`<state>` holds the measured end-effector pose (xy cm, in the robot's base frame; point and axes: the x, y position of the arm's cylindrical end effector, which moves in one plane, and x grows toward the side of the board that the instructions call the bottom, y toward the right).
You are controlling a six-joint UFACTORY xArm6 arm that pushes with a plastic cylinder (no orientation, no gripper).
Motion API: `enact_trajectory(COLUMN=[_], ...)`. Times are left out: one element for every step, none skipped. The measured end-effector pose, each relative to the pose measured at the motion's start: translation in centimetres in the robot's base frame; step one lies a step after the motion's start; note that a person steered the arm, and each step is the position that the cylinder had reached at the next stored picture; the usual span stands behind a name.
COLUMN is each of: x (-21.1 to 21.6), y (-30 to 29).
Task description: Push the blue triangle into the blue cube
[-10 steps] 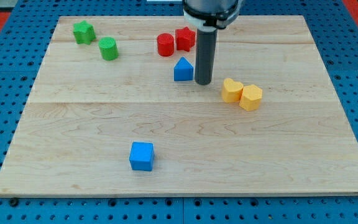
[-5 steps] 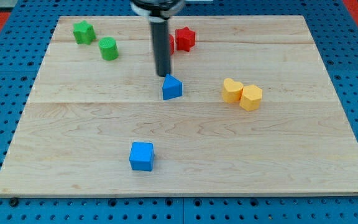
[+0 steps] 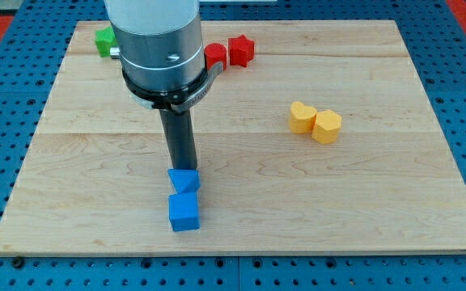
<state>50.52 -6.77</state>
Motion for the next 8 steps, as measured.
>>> enact_trajectory(x=[-0.4,-0.4,-0.4,-0.4,-0.4,-0.4,-0.4,-0.8], y=[-0.1,-0.1,0.2,0.2,0.5,0.8,1.3,1.4])
